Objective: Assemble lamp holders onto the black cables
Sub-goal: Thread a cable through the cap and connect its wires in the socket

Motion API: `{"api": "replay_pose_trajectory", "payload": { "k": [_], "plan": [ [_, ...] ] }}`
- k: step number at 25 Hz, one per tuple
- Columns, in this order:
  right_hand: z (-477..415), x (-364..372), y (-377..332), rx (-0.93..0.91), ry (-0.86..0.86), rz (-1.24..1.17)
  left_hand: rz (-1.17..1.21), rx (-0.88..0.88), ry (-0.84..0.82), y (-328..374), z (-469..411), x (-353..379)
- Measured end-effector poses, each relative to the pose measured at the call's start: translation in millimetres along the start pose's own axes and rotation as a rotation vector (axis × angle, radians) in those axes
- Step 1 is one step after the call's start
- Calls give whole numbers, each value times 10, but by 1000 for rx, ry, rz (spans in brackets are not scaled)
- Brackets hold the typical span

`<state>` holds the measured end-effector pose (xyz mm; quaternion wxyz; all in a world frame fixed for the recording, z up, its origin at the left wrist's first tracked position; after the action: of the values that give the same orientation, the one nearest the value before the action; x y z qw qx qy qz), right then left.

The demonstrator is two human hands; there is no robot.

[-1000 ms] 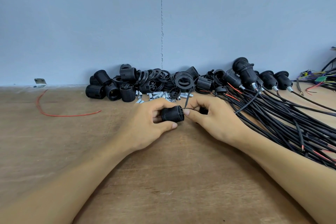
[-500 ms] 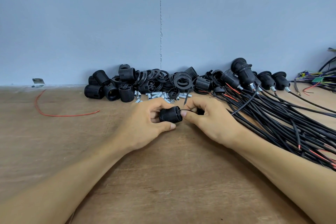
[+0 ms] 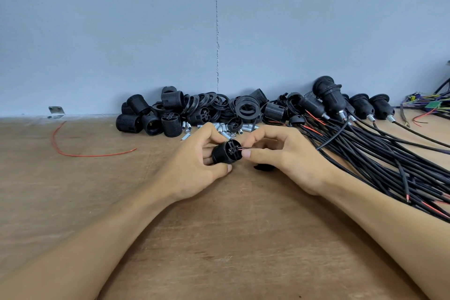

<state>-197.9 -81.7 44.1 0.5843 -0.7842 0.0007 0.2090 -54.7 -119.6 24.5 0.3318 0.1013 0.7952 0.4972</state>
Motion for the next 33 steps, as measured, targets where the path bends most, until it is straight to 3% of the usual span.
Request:
{"api": "replay_pose_trajectory", "payload": {
  "k": [6, 15, 27, 33],
  "plan": [
    [10, 3, 37, 17, -27, -79, 1, 14, -15, 5, 4, 18],
    [13, 4, 32, 13, 40, 116, -24, 17, -22, 13, 5, 35],
    [45, 45, -174, -193, 58, 344, -55, 2, -6, -14, 4, 5],
    [49, 63, -194, -192, 64, 430, -127, 25, 19, 53, 30, -7]
  ]
}}
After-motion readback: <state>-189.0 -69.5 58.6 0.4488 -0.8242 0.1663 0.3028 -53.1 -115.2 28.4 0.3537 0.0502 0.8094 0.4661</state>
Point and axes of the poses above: each hand's wrist, its own z-axis away from the middle knuckle, its own x-axis out of the palm, y = z × x, the point moved 10 cm from there along -z, towards the middle knuckle, and after that the axes turned 10 degrees about -y, right-handed, at the moved point
